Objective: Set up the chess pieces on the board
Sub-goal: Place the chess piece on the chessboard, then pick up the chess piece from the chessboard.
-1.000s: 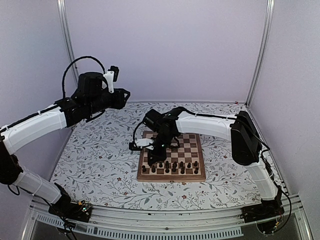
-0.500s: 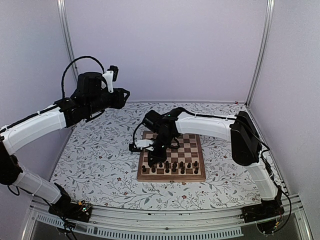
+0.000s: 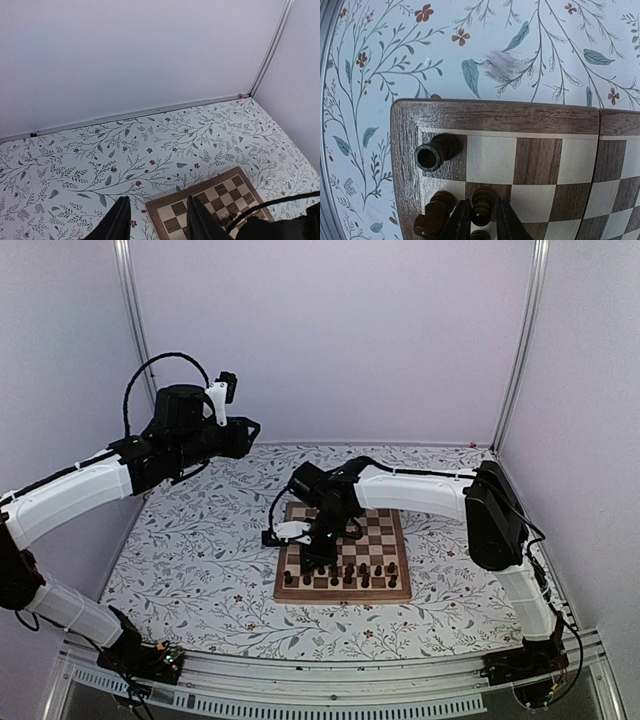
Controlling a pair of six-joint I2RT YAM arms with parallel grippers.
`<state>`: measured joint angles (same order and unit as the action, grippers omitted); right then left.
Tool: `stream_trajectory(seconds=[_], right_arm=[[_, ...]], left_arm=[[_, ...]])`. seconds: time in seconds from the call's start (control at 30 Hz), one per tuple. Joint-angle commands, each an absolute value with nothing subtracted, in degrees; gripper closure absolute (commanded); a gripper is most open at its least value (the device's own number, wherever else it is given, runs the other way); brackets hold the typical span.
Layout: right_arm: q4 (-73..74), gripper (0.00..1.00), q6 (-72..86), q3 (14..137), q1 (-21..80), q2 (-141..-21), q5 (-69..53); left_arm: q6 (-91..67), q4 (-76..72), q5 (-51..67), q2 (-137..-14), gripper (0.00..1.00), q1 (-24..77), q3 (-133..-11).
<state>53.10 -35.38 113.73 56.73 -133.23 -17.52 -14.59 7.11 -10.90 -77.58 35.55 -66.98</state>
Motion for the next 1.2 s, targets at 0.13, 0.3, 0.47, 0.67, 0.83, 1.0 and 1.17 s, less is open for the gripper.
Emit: stream_trajectory(seconds=[0.13,0.3,0.47,0.67,0.83,1.0,1.17], right_arm=[[52.3,0.66,-34.5,112.5,56.7,-130.0,-12.4],[53.1,0.64,-34.0,115.5,55.6,-128.9,-13.7],[53.8,0.63,-34.0,116.7,53.9,-127.1,-15.7],[53.2,0.63,-33.8,112.5,48.9,-123.5,-16.3],[50.4,0.63,-34.6,106.4,43.5,-121.0,-15.4],[46.6,0.63,-36.6,100.3,40.6,-120.3,-14.4],[42.1,0.62,-38.7,95.7,40.5,-120.0,-12.8]], left_arm=[[-13.8,5.7,-9.8,-78.0,0.60,34.8,-66.4],[-13.7,5.8,-9.3,-78.3,0.60,34.8,-66.6],[-13.5,5.8,-8.5,-78.6,0.60,34.8,-66.7],[-13.1,5.8,-5.2,-79.6,0.60,34.8,-67.1],[-13.2,7.0,-2.1,-81.4,0.60,34.8,-68.3],[-13.5,7.4,-0.8,-82.7,0.60,34.8,-68.6],[-13.5,7.7,-0.4,-83.6,0.60,34.8,-68.9]])
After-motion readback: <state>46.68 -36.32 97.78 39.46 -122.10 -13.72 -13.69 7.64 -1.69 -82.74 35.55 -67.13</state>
